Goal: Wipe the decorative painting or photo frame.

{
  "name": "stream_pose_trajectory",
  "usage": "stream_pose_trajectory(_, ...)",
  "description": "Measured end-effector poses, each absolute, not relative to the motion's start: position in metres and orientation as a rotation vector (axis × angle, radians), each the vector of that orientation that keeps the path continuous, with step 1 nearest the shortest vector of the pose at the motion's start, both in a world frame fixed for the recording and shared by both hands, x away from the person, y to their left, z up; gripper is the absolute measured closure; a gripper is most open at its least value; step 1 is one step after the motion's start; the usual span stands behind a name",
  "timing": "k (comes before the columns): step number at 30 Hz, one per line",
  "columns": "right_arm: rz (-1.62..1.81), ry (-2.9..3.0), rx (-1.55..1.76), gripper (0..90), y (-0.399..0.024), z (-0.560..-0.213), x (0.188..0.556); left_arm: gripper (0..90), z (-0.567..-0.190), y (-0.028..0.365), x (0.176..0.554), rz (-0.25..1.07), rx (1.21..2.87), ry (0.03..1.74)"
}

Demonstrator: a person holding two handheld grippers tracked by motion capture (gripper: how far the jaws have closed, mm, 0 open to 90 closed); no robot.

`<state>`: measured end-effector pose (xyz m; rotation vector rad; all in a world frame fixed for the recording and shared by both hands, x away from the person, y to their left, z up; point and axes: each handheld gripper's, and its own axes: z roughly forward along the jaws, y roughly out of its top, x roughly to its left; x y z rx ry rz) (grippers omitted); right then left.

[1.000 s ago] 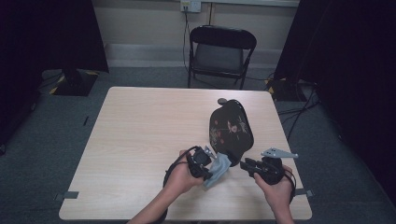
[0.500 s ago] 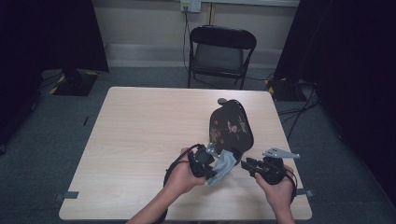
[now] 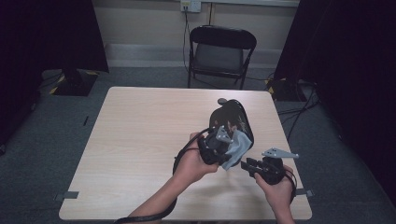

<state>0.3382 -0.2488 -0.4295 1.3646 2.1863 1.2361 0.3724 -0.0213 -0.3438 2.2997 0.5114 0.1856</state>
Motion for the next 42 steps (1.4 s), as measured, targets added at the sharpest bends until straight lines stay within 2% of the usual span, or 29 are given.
stream_pose_trajectory(5, 1.231, 2.197, 1.360, 66.1, -0.247, -0.431, 0.339, 79.0, -0.340, -0.024, 0.370, 0.188, 2.308, 0.486)
stream_pose_trajectory(19, 1.226, 2.190, 1.364, 66.3, -0.249, -0.431, 0.339, 79.0, -0.380, -0.021, 0.364, 0.178, 2.387, 0.509)
stream_pose_trajectory(31, 1.231, 2.178, 1.367, 65.1, -0.252, -0.429, 0.339, 79.1, -0.436, -0.012, 0.366, 0.071, 2.462, 0.594)
stream_pose_trajectory(42, 1.228, 2.173, 1.368, 64.1, -0.253, -0.429, 0.339, 79.2, -0.453, 0.000, 0.359, 0.005, 2.495, 0.608)
